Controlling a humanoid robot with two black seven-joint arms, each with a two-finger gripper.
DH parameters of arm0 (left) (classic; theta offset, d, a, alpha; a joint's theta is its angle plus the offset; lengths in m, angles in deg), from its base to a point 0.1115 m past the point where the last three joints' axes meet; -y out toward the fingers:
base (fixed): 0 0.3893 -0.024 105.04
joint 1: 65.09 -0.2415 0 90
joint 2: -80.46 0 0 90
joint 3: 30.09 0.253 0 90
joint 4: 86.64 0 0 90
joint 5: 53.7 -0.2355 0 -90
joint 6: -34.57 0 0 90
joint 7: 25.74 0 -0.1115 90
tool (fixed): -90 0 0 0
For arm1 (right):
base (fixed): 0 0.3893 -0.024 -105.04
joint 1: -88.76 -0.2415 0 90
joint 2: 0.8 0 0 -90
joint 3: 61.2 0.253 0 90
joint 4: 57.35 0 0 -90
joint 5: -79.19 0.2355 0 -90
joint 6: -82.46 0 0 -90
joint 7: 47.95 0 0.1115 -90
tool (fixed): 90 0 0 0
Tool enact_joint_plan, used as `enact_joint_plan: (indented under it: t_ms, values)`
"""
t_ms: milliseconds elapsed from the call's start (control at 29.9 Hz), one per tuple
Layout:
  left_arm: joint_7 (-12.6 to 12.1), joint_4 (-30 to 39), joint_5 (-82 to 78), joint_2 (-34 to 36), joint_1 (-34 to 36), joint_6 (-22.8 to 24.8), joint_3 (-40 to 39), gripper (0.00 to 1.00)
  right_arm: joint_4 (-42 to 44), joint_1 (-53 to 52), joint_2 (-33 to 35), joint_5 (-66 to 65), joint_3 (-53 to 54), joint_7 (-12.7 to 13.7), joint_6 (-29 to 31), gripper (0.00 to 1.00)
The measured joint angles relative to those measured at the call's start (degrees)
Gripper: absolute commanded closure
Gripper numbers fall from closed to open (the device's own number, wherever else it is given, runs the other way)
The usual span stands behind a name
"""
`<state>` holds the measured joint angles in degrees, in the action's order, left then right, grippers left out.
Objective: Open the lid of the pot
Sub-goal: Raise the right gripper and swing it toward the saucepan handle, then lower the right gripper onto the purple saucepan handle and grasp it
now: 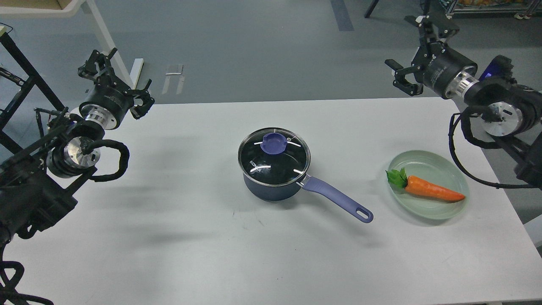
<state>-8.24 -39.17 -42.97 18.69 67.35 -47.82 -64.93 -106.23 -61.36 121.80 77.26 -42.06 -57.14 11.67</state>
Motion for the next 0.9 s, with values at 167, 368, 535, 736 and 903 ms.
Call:
enact_joint_plan:
  t_ms: [167,368,535,736,903]
  values:
    - [-0.1,0.4,-0.1,0.4,0.0,-0.6,0.2,0.00,-10.6,-7.0,4.7,-15.0,-10.7,-0.1,-0.7,0.00]
    - [0.1,0.7,-0.2,1.6,0.1,-0.8,0.5,0.00,-22.5,-14.6,6.9,-37.1,-24.3,-0.4,-4.2,0.01]
    - [0.1,1.3,-0.3,2.2,-0.1,-0.8,1.5,0.00,-30.3,-19.5,7.5,-50.3,-34.2,-0.5,-4.6,0.01]
    - [0.1,1.4,-0.3,2.3,-0.1,-0.8,2.8,0.00,-33.8,-23.9,5.4,-58.3,-42.5,-0.5,-4.5,0.03]
    - [0.1,1.4,-0.3,2.3,0.0,-0.8,2.9,0.00,-34.9,-24.9,2.1,-65.8,-48.8,-0.6,-4.5,0.05]
